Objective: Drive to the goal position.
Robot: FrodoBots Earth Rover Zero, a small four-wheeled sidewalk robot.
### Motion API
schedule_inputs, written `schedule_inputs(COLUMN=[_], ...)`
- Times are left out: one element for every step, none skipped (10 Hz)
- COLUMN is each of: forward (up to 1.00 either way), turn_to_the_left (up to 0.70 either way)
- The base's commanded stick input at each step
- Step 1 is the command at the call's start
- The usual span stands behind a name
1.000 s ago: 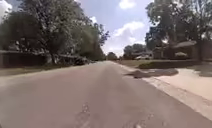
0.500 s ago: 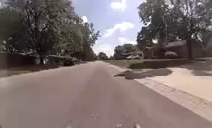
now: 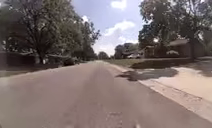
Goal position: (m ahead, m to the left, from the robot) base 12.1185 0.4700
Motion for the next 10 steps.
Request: schedule_inputs(forward=[0.7, 0.7, 0.7, 0.7, 0.7, 0.7, 0.7, 0.7, 0.7, 0.7], turn_to_the_left=[0.0, 0.0, 0.0, 0.0, 0.0, 0.0, 0.0, 0.0, 0.0, 0.0])
